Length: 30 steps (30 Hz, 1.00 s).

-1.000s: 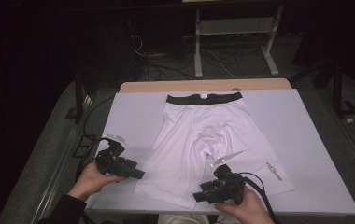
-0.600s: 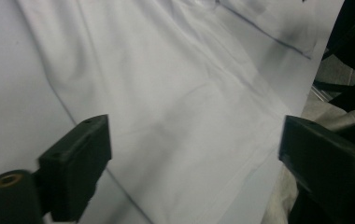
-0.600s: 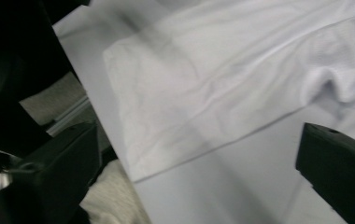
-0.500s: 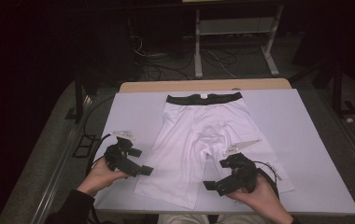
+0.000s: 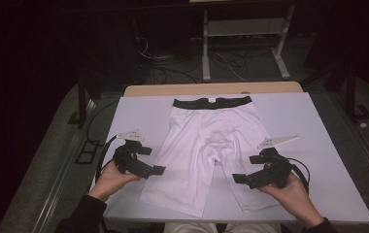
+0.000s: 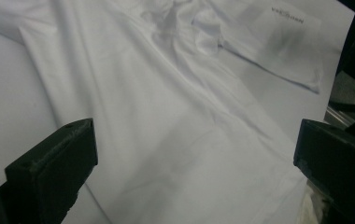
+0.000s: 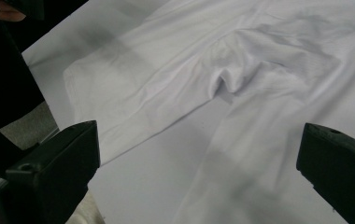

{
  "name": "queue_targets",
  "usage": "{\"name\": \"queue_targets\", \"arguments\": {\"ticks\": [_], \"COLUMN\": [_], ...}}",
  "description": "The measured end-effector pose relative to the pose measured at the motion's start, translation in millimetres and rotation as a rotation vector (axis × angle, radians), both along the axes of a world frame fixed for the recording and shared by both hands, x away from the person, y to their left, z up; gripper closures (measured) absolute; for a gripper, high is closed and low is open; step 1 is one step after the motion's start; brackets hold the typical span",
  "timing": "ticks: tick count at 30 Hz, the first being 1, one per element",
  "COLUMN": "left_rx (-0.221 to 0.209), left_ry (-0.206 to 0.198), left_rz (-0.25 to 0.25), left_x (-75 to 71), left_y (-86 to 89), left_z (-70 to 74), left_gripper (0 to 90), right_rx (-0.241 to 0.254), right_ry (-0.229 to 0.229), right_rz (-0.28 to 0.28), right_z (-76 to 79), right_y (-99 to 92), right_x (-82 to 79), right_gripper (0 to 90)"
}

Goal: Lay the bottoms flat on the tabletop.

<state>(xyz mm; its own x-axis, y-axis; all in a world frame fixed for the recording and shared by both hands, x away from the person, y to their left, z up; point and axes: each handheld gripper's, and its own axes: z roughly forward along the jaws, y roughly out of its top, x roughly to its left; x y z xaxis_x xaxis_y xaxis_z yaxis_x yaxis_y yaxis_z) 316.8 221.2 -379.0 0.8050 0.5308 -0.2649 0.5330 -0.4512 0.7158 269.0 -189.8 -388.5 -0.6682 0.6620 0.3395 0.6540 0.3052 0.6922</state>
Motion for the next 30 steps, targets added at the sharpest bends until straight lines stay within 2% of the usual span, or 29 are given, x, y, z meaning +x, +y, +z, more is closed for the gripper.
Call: {"name": "queue_targets", "arguments": {"ticks": [6,12,15,17,19,21,25,30], "left_rx": [-0.052,-0.121,-0.155,-0.147,-0.124,-0.119,-0.141,-0.117], "left_ry": [-0.046,-0.076,-0.078,-0.088,-0.118,-0.138,-0.155,-0.169], "left_rz": [0.043,0.086,0.114,0.128,0.138,0.146,0.161,0.155], "left_x": [-0.5,-4.7,-7.3,-9.4,-11.7,-14.0,-17.7,-20.6], "left_y": [-3.7,-2.9,0.0,0.5,1.0,2.2,3.9,4.9], "left_z": [-3.3,-19.5,-28.5,-32.5,-34.7,-35.8,-40.1,-43.4], "left_gripper": [0.0,0.0,0.0,0.0,0.0,0.0,0.0,0.0], "right_rx": [0.014,0.022,0.027,0.027,0.023,0.024,0.034,0.046], "right_ry": [-0.020,-0.044,-0.052,-0.061,-0.068,-0.073,-0.077,-0.067], "right_rz": [-0.040,-0.079,-0.097,-0.110,-0.124,-0.140,-0.180,-0.227], "right_z": [-2.8,-6.6,-7.8,-9.0,-10.6,-12.5,-18.9,-26.9], "right_y": [-20.7,-38.6,-46.4,-51.1,-55.6,-60.2,-71.6,-88.3], "right_x": [-0.1,-0.4,0.0,0.5,1.0,1.4,2.9,5.5], "right_gripper": [0.0,0.0,0.0,0.0,0.0,0.0,0.0,0.0]}}
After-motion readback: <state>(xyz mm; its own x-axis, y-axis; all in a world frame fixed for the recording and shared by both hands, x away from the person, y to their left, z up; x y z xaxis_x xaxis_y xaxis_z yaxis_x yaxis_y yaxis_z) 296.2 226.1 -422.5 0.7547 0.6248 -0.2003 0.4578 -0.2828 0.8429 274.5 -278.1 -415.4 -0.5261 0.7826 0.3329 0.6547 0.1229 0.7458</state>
